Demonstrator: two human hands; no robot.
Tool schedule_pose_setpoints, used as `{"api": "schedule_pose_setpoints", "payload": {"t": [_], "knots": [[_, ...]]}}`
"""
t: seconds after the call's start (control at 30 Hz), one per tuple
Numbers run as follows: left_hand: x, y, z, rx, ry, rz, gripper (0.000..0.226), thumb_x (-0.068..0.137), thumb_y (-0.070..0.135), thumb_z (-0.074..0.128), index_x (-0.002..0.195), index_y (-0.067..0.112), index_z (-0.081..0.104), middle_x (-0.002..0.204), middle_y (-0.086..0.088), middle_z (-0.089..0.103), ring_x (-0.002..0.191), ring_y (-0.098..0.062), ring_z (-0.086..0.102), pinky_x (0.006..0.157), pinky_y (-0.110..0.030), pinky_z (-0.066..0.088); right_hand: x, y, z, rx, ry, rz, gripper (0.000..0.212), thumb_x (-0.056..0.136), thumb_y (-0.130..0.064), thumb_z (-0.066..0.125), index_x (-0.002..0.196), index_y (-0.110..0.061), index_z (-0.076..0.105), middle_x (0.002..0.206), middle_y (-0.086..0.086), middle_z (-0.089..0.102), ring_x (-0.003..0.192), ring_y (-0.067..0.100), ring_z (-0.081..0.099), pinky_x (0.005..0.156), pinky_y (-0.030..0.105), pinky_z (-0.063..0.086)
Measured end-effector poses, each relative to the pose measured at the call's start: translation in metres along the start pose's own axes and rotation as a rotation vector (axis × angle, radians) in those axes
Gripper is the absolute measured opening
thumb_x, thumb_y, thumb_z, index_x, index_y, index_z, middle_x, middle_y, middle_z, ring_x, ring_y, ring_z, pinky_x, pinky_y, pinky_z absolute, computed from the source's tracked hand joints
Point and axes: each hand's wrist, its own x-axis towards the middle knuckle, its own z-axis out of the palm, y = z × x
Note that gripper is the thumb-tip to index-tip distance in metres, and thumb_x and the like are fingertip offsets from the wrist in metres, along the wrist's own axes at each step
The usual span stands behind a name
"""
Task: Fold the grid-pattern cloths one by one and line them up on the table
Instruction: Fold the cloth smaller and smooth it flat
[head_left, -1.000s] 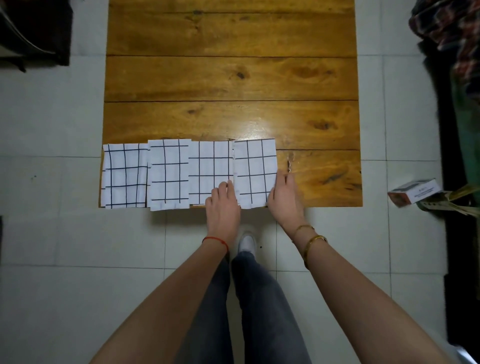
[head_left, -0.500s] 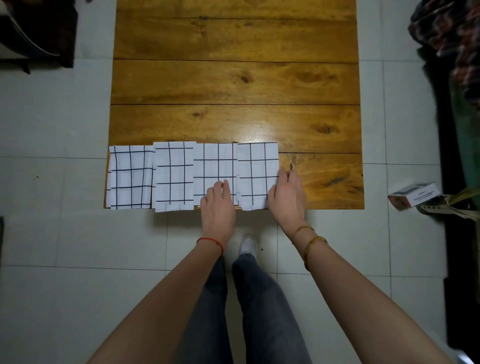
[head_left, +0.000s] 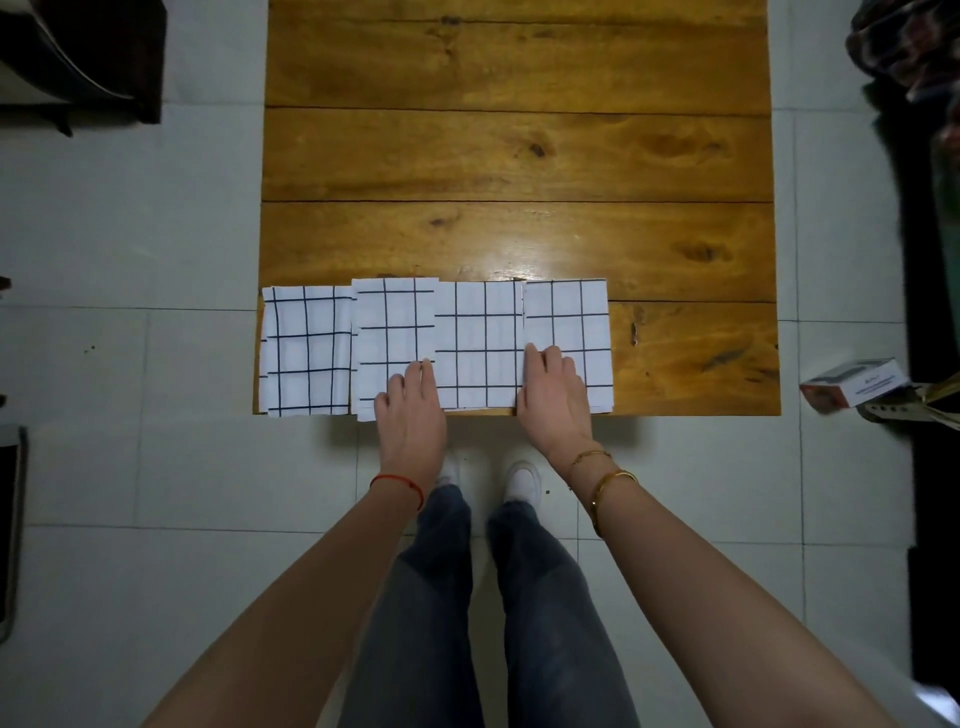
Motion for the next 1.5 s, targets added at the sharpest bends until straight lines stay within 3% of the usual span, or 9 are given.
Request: {"api": "schedule_pose_setpoints", "payload": {"t": [0.23,0.43,0.57,0.73,0.93,1.17,1.5], "knots": [[0.004,-0.008,0.002,-0.023,-0.032,0.046,0.067,0.093,0.013,0.054,0.150,0.010,0.019,0.149,-0.008,0.032,0.126,-0.025,0.039,0.102,-0.037,0.037,-0.002,-0.008,0.001,-0.038,0.000,0.002,0.058,0.094,-0.016,0.044,0.148,-0.008,0.025,0.133,0.013,0.042,0.113,0.026,0.045,0.092,0.034,0.042],[0.005,-0.021,-0.002,-0.075,-0.004,0.089,0.065,0.091,0.009,0.052,0.150,0.010,0.024,0.147,-0.008,0.036,0.126,-0.025,0.041,0.103,-0.037,0.036,-0.002,-0.016,-0.003,0.012,0.111,0.023,0.052,0.089,-0.010,0.050,0.139,-0.005,0.039,0.118,0.014,0.051,0.100,0.027,0.050,0.083,0.035,0.045],[0.006,-0.048,-0.008,-0.100,0.035,0.009,0.066,0.091,0.009,0.053,0.150,0.009,0.025,0.146,-0.011,0.037,0.131,-0.026,0.039,0.106,-0.038,0.035,-0.003,-0.042,-0.003,0.096,0.116,-0.088,0.039,0.089,-0.006,0.048,0.128,-0.005,0.050,0.110,0.013,0.054,0.094,0.026,0.051,0.079,0.035,0.047],[0.014,-0.089,-0.009,-0.069,0.037,-0.077,0.065,0.090,0.010,0.056,0.148,0.008,0.028,0.143,-0.012,0.039,0.127,-0.026,0.042,0.102,-0.038,0.038,0.006,-0.090,0.007,0.176,0.029,-0.229,0.040,0.091,-0.006,0.046,0.132,-0.005,0.048,0.113,0.014,0.052,0.094,0.028,0.053,0.074,0.032,0.044],[0.023,-0.108,-0.005,-0.039,0.001,-0.035,0.062,0.091,0.012,0.054,0.147,0.010,0.028,0.141,-0.010,0.040,0.120,-0.025,0.044,0.095,-0.036,0.042,0.016,-0.110,0.015,0.110,-0.015,-0.084,0.035,0.092,-0.008,0.046,0.127,-0.005,0.047,0.120,0.014,0.048,0.104,0.028,0.049,0.077,0.032,0.043],[0.026,-0.106,-0.002,-0.101,-0.024,-0.017,0.064,0.091,0.008,0.052,0.149,0.011,0.026,0.143,-0.008,0.039,0.119,-0.025,0.044,0.094,-0.035,0.041,0.019,-0.110,0.015,0.143,0.014,-0.054,0.041,0.091,-0.008,0.045,0.132,-0.003,0.043,0.121,0.015,0.047,0.108,0.029,0.048,0.085,0.034,0.044],[0.027,-0.120,-0.009,-0.131,0.004,-0.008,0.063,0.092,0.010,0.050,0.149,0.012,0.026,0.146,-0.009,0.038,0.125,-0.025,0.043,0.100,-0.037,0.039,0.020,-0.120,0.010,0.194,0.086,-0.038,0.032,0.088,-0.004,0.045,0.119,0.000,0.051,0.110,0.016,0.051,0.093,0.030,0.051,0.071,0.033,0.040]]}}
